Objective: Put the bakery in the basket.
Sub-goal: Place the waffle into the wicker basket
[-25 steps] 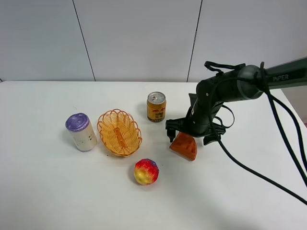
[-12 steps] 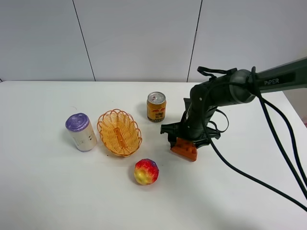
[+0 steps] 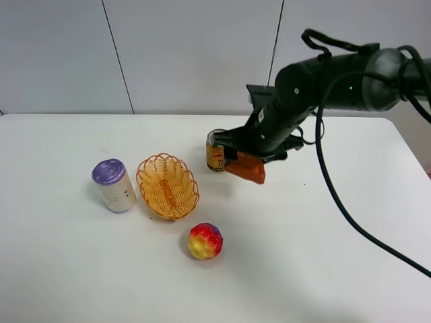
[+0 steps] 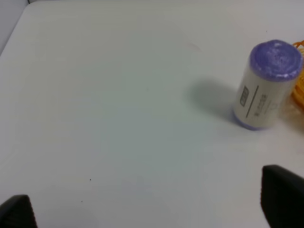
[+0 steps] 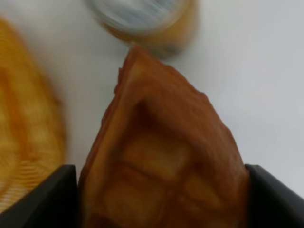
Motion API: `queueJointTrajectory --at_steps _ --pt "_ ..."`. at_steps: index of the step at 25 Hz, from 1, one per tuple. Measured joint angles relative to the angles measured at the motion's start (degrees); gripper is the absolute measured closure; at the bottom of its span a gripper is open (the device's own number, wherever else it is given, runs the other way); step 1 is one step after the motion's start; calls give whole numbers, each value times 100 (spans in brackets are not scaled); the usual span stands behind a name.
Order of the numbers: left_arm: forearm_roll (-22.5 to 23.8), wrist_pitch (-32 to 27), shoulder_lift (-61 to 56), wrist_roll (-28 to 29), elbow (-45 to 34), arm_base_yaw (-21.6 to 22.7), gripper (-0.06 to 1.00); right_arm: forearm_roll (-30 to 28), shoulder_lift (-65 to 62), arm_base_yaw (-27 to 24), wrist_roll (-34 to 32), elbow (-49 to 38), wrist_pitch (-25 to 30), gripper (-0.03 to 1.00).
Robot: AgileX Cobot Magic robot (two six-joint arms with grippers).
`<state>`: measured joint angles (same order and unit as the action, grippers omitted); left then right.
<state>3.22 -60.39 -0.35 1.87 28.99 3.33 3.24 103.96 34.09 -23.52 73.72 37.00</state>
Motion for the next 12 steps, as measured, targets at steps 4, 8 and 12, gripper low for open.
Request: queueJointTrajectory --at_steps 4,8,12 --pt "5 0 0 0 0 0 0 51 250 285 182 830 467 30" --pt "5 0 0 0 0 0 0 158 819 597 375 1619 907 30" --pt "5 0 0 0 0 0 0 302 1440 739 447 2180 1166 30"
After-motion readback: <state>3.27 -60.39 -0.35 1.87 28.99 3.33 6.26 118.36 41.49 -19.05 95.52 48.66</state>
